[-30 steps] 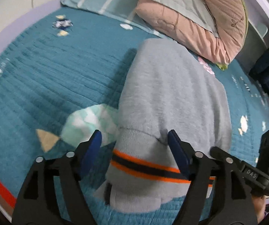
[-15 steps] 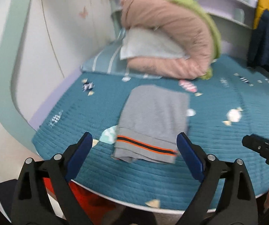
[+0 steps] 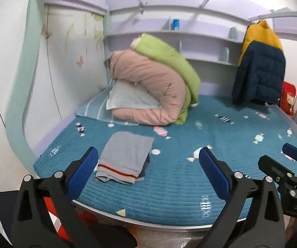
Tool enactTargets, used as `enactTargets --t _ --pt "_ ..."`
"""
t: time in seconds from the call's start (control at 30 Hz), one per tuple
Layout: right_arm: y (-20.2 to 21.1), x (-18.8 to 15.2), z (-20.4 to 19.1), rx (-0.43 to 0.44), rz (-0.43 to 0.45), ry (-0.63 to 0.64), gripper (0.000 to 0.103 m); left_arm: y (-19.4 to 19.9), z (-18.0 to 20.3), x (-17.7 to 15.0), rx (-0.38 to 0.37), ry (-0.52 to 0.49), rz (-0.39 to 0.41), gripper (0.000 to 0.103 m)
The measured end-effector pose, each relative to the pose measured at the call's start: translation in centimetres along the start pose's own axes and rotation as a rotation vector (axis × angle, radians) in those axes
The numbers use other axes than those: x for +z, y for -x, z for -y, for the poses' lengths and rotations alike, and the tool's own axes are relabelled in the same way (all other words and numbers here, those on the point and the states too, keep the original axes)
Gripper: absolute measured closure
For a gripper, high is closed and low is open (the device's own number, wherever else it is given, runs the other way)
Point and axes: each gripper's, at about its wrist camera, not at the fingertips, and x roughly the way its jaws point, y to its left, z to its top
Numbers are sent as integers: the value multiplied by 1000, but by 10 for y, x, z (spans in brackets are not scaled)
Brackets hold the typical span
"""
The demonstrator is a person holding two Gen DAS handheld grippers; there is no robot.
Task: Fold large clothes
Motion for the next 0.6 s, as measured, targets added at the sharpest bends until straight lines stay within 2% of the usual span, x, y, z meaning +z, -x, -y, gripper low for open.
enactTargets --t 0.27,0.6 --pt "61 6 0 -32 110 15 8 70 21 6 3 -29 117 5" --pt "112 9 -9 -29 208 37 8 121 31 9 -14 -54 216 5"
